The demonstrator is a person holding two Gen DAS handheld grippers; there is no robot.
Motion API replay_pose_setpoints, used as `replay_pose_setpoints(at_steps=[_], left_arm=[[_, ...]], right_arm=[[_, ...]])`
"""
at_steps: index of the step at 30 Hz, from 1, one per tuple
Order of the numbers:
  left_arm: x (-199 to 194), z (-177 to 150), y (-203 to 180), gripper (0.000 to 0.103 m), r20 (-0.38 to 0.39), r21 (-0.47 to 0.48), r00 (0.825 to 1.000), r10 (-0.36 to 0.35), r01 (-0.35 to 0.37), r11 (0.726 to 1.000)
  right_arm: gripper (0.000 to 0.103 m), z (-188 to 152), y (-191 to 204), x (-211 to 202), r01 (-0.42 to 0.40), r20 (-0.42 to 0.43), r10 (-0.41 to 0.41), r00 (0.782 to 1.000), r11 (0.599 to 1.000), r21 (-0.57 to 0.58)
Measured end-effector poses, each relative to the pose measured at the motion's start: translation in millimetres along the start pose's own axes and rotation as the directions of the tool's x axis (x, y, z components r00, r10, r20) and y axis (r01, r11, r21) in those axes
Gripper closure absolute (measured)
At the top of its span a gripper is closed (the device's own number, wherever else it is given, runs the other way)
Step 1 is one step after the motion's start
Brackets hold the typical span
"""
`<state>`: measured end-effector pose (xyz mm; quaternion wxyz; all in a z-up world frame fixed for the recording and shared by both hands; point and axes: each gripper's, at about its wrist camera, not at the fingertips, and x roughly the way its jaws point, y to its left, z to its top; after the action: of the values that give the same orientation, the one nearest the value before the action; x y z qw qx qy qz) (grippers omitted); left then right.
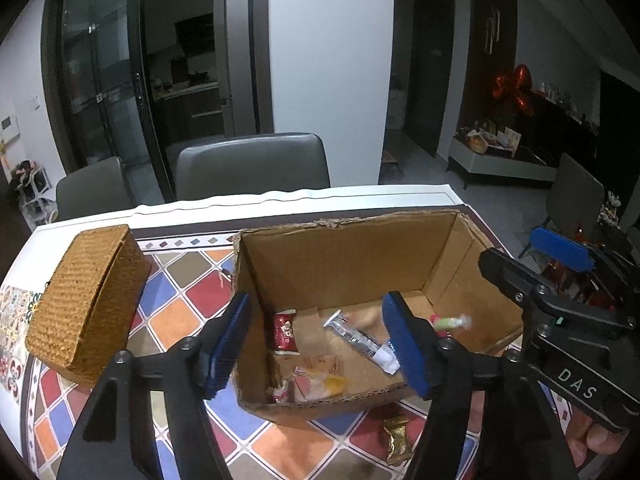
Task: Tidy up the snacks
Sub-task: 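Open both grippers to drop the bread packet and sweet into the box, then withdraw both tools from the box toward the green candy and gold candy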
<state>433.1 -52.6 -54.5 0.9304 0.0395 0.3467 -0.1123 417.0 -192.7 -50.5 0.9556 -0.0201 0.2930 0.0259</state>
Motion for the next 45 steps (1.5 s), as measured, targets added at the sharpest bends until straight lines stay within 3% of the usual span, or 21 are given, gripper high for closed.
replay_pose_setpoints(at_steps=[4,13,45], left_arm=[[-6.5,-2.1,1.1,0.024,0.015,0.001,0.999,0.035,-0.035,0.999],[-25.1,-6.0,3.0,0.021,0.034,-0.011,0.998,0.058,-0.058,0.998],[-94.4,-43.8,6.1,0.02,0.079,-0.048,0.99,0.12,-0.116,0.992]], right_arm=[[0.035,-1.4,-1.7,-3.2,0.021,0.007,-0.021,1.0,1.0,-0.001],[0.035,-1.1,-2.1,-16.0,0.024,0.021,-0.024,0.999,1.0,0.009],[0.035,-21.8,14.9,-74.7,-0.003,0.057,0.002,0.998,1.0,0.005]])
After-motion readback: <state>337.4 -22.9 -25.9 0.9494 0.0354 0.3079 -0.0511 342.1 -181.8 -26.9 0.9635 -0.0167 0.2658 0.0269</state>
